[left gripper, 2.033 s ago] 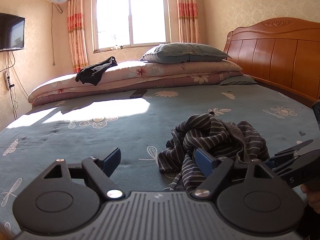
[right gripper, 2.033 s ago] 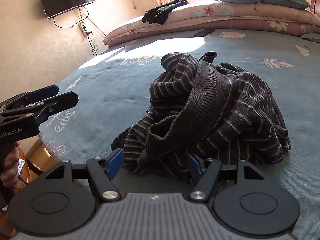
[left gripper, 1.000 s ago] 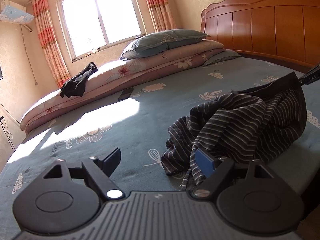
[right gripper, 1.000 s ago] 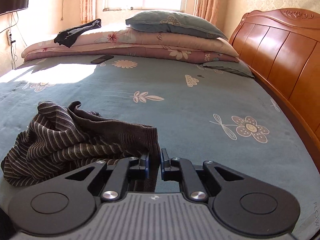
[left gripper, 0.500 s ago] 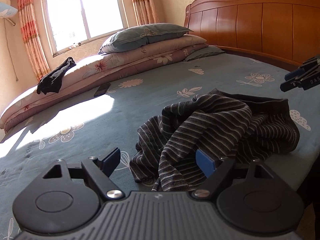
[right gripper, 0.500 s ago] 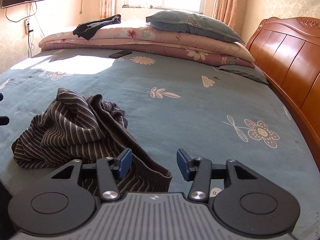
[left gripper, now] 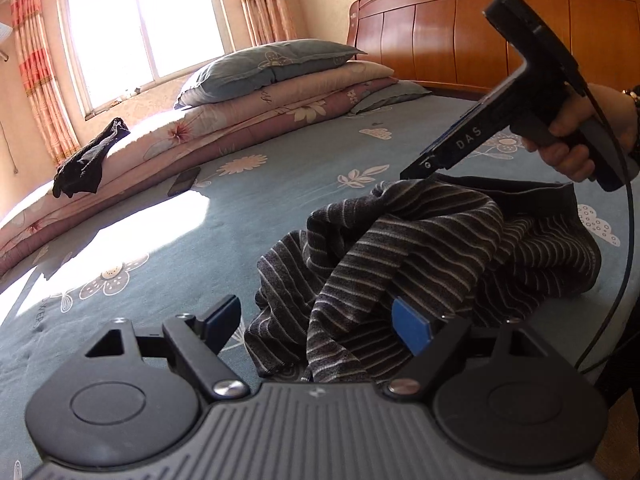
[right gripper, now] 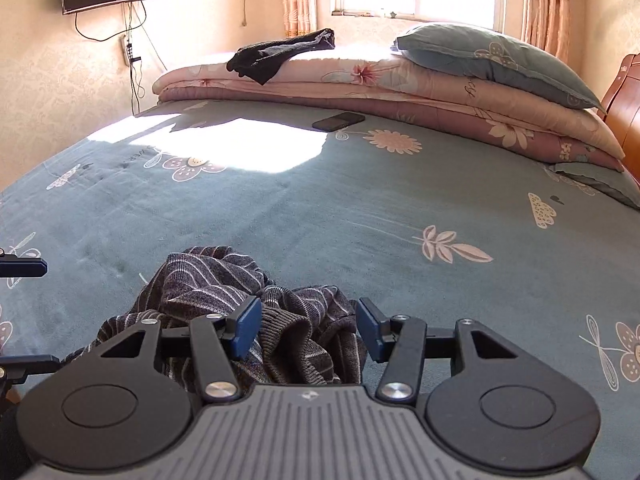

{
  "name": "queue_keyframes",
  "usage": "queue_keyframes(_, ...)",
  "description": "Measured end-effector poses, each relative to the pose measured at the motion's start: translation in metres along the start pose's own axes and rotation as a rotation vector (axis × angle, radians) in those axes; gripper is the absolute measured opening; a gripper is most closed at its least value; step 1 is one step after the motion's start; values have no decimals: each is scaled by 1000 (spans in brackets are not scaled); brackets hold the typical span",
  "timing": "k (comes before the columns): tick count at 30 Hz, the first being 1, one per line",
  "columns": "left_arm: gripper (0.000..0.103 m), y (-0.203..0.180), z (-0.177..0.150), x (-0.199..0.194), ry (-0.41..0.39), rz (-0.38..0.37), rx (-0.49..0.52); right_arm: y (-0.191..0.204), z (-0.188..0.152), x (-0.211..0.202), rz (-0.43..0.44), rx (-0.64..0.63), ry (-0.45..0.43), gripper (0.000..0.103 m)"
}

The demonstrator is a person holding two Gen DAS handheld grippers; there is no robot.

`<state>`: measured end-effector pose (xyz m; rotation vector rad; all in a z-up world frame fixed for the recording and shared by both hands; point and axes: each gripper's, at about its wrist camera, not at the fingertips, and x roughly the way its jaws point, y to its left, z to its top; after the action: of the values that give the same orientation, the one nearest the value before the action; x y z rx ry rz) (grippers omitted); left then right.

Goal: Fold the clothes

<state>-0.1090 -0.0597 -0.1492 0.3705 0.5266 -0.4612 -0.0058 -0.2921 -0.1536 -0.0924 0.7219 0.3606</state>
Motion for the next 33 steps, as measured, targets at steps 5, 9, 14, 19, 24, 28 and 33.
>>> queue_keyframes(5,83,7,-7,6,27,10,4,8,-14,27,26,-25,121,41)
queue_keyframes(9,83,6,-5,5,12,22,6,25,-26,6,-29,-128,70,11)
queue_keyframes(14,83,1,3,-9,-43,31,1,40,-26,-46,-133,-245,-46,11)
queue_keyframes(19,83,-7,16,-30,-123,36,5,53,-27,-103,-145,-322,-131,10)
queue_keyframes(24,83,-20,28,-42,-153,-22,44,77,-55,-150,-25,-503,-148,10)
queue_keyframes(28,83,-43,33,-38,-155,-69,194,96,-88,-167,-7,-633,-101,10)
queue_keyframes(33,83,-75,46,-20,-155,-119,502,104,-110,-164,23,-697,-47,11)
